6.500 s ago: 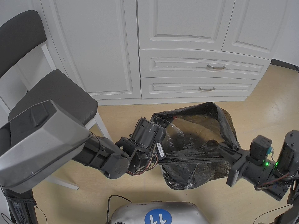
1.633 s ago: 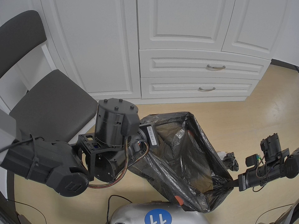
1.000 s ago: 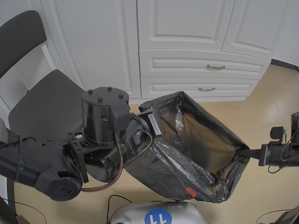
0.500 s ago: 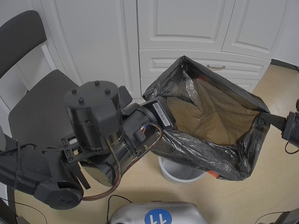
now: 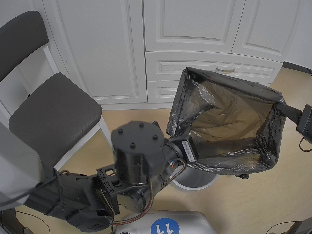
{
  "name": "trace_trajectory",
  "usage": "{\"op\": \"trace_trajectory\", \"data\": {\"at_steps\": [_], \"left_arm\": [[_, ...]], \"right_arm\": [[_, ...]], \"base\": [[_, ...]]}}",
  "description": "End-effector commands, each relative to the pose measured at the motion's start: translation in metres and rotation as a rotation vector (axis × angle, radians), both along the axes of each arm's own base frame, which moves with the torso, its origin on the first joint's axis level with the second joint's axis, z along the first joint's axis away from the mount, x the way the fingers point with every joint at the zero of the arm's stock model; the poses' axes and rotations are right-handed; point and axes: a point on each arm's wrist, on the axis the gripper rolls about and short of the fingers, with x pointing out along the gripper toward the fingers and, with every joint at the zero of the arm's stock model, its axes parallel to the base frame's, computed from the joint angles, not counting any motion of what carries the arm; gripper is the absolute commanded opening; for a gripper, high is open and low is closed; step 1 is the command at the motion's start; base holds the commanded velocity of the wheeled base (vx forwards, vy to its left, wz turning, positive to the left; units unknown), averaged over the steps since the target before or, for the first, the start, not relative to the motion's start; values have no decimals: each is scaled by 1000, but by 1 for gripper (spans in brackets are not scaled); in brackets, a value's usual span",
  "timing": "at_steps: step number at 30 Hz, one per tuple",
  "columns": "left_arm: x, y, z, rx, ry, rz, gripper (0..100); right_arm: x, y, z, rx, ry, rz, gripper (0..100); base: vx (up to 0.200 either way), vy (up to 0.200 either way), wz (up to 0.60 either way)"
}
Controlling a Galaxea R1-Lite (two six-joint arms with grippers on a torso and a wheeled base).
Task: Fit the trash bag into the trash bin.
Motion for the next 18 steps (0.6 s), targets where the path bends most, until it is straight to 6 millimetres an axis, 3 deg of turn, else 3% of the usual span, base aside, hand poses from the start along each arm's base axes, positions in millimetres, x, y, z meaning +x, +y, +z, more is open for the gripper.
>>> {"op": "trace_trajectory", "data": {"at_steps": [1,7,8,10,14,18], "left_arm": [[-7,-2,-18,65,32,-28,0],[-20,7,-35,230,65,-89,0],[-18,10,-45,279,101,-100,0],[-11,11,-57,307,148,-131,0],[23,20,-87,335,223,-100,0],[36,23,-87,323,222,-62,0]], "right_arm": [[1,0,-1,-6,6,-3,0],[2,-2,-4,-25,28,-18,0],[3,-3,-7,-36,51,-27,0],[6,-4,-12,-68,83,-42,0],[19,-14,-26,-164,144,-111,0],[24,-19,-40,-247,179,-135,0]], "base": [[0,0,0],[0,0,0],[0,0,0],[0,0,0],[0,0,0],[0,0,0]]}}
